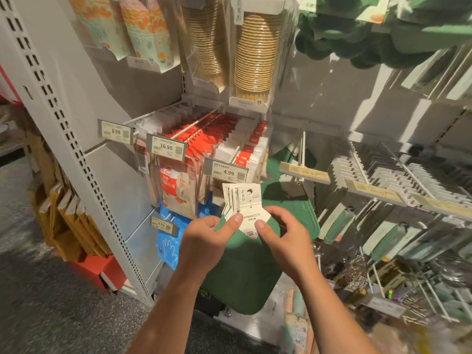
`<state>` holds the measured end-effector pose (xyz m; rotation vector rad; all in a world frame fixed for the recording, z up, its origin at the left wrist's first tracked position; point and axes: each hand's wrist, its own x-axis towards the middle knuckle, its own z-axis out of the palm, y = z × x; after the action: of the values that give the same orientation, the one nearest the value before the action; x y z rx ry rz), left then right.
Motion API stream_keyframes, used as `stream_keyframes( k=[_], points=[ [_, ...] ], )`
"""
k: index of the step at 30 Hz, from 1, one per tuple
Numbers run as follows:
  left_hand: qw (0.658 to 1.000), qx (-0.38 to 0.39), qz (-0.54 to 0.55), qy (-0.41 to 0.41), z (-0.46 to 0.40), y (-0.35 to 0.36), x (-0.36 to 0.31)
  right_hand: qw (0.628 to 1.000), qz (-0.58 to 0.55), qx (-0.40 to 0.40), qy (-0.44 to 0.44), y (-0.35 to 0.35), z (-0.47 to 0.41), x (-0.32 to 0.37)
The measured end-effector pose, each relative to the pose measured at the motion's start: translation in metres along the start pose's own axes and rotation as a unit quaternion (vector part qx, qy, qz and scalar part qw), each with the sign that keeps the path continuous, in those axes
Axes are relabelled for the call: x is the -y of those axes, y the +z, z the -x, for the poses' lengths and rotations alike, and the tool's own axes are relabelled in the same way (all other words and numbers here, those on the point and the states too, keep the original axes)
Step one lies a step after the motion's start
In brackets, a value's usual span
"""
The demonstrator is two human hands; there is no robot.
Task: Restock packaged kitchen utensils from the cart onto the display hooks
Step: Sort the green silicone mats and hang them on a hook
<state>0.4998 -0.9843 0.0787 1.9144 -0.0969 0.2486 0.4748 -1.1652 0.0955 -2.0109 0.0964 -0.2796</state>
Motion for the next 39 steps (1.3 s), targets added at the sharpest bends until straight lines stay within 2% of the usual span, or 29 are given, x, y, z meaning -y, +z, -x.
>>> stream_keyframes(
  k=[7, 13, 20, 25, 32, 39],
  points=[
    [0.992, 0.068, 0.06, -0.088, 0.004, 0.012, -0.003, 0.999, -0.037, -0.02, 0.031, -0.005, 0.011, -0.011],
    [0.963, 0.137, 0.166, -0.162, 0.006, 0.018, -0.008, 1.0, -0.02, 0.002, 0.008, -0.022, 0.012, -0.016],
    [0.945, 0.161, 0.195, -0.209, 0.005, 0.018, -0.001, 0.998, -0.06, -0.002, -0.011, -0.033, 0.007, -0.028],
    [0.958, 0.142, 0.166, -0.184, 0.005, 0.019, -0.007, 0.999, -0.045, -0.013, -0.01, -0.036, 0.005, -0.026],
    [0.983, 0.069, 0.121, -0.116, 0.003, 0.018, -0.013, 0.994, 0.011, -0.101, 0.031, -0.048, -0.003, -0.041],
    [0.997, 0.034, 0.062, -0.038, -0.004, 0.011, -0.007, 0.985, 0.095, -0.135, 0.04, -0.059, -0.022, -0.033]
  ],
)
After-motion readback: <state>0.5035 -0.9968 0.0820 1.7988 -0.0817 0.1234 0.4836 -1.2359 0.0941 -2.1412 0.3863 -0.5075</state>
